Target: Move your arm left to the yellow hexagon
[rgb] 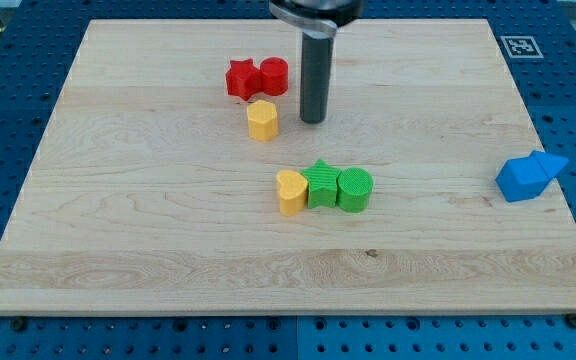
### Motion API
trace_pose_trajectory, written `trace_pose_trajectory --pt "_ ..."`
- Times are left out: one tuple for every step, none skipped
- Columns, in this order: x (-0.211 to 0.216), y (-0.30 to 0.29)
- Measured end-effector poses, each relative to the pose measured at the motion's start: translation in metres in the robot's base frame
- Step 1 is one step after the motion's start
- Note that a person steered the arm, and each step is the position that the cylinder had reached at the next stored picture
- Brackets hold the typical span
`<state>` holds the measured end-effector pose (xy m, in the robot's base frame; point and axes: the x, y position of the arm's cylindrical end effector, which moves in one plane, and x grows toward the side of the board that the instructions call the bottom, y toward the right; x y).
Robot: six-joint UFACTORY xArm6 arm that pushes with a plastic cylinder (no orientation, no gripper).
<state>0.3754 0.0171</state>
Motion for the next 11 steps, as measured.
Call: trace_pose_trajectory --pt "-0.007 -0.036" --pt "0.034 -0.066" --pt "0.084 -0.091" --pt "0.079 -0.095" --pt "0.066 -0.122" --pt "0.095 -0.164" --pt "0.140 -0.178" --pt "0.153 -0.158" --pt "0.148 -0.133" --pt "0.148 -0.170" --pt "0.123 -0.175"
